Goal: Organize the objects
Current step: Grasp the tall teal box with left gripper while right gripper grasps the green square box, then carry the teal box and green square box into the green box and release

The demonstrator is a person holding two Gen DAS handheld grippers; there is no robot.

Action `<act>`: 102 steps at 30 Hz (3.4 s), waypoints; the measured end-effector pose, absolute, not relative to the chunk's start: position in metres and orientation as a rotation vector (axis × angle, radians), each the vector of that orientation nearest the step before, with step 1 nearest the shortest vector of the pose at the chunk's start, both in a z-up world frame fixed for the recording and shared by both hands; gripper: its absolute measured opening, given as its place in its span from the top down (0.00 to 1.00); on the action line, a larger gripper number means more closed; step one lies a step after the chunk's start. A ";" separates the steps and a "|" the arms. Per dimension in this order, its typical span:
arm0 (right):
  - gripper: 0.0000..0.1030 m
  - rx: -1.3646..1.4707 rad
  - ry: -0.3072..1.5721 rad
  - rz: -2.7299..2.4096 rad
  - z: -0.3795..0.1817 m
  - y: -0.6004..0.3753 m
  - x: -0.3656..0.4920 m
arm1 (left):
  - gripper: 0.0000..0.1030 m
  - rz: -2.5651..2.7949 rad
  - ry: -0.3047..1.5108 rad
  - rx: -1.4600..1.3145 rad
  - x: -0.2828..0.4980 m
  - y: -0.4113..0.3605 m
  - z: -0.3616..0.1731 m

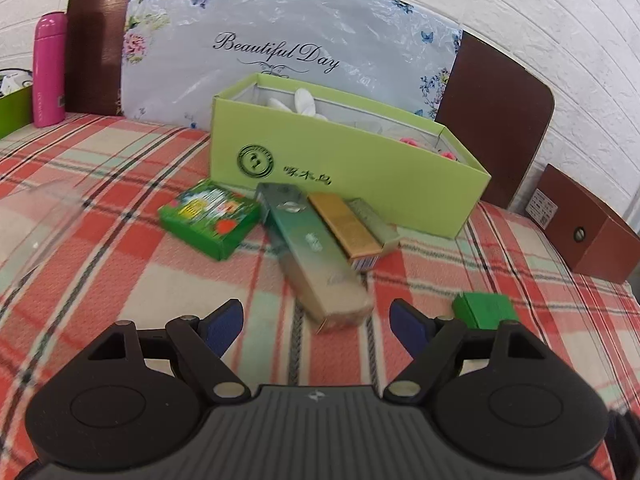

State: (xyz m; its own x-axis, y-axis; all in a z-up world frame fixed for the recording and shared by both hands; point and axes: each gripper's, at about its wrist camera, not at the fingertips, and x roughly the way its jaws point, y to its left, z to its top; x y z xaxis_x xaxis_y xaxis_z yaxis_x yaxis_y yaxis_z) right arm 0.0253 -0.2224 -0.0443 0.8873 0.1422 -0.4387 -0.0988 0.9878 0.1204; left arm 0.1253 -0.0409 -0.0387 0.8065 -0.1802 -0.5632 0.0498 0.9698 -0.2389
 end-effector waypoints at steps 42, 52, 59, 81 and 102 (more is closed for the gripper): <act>0.32 -0.003 0.633 0.206 -0.048 -0.221 0.015 | 0.32 -0.252 0.727 -0.091 0.079 -0.018 -0.049; 0.32 -0.008 0.652 0.201 -0.054 -0.219 0.023 | 0.32 -0.251 0.719 -0.033 0.093 -0.032 -0.051; 0.32 -0.005 0.658 0.188 -0.057 -0.218 0.032 | 0.32 -0.261 0.707 -0.028 0.094 -0.033 -0.052; 0.42 -0.002 0.632 0.198 -0.055 -0.209 0.041 | 0.59 -0.302 0.679 -0.062 0.090 -0.022 -0.048; 0.42 -0.019 0.391 0.185 0.006 -0.211 0.108 | 0.59 -0.293 0.451 -0.031 0.126 -0.009 0.034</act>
